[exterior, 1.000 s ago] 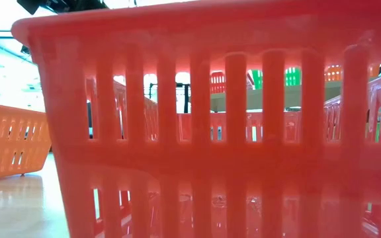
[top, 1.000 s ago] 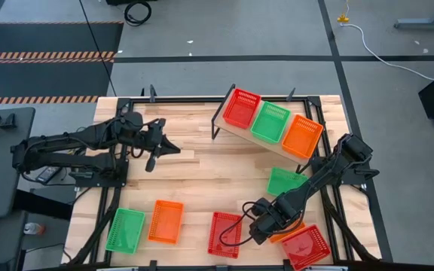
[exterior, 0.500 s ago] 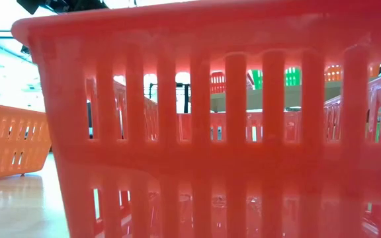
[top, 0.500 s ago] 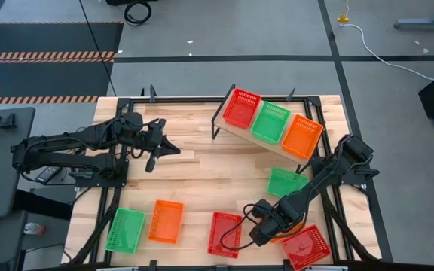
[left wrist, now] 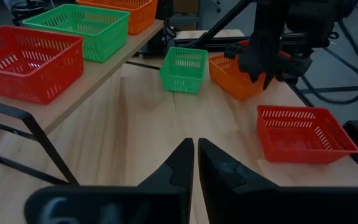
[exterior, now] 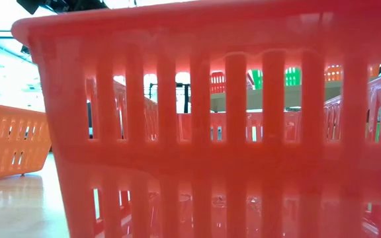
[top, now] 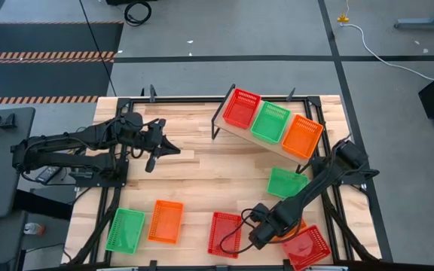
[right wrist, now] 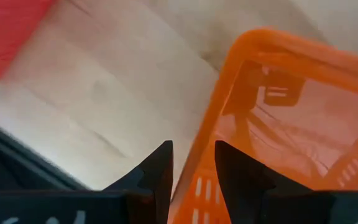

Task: Stack baskets on shelf by color
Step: Stack the right orange bin on the orange bin on the shelf

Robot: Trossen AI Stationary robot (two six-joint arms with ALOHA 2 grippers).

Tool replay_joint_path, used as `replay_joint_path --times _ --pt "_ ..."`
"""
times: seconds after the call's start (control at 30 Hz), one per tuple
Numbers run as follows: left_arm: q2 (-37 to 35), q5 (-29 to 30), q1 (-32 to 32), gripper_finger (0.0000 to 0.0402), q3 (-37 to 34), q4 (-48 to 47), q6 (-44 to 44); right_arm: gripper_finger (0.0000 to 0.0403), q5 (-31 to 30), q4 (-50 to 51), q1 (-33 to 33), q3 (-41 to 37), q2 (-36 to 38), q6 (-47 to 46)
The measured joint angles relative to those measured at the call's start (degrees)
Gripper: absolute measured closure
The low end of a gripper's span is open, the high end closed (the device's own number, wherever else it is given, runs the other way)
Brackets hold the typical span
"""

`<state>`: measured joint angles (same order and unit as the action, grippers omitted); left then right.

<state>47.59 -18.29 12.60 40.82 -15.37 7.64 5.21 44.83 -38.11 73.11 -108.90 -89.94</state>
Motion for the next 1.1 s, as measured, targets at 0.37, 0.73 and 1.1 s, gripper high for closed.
replay_joint_path --times 0.37,0.73,1.1 --pt "0.0 0.0 -1.2 0.0372 0.0 -0.3 0.3 0.0334 0.5 -0.1 0.2 0.0 -0.7 1.2" --pt "0.0 0.0 -1.3 0.0380 0.0 -0.3 0.4 0.0379 0.4 -1.3 1.6 5.2 -0.6 8.4" --pt "0.0 0.0 -1.3 0.0381 0.0 -0.3 0.5 0.0392 -5.2 12.9 5.1 23.3 -0.7 20.0"
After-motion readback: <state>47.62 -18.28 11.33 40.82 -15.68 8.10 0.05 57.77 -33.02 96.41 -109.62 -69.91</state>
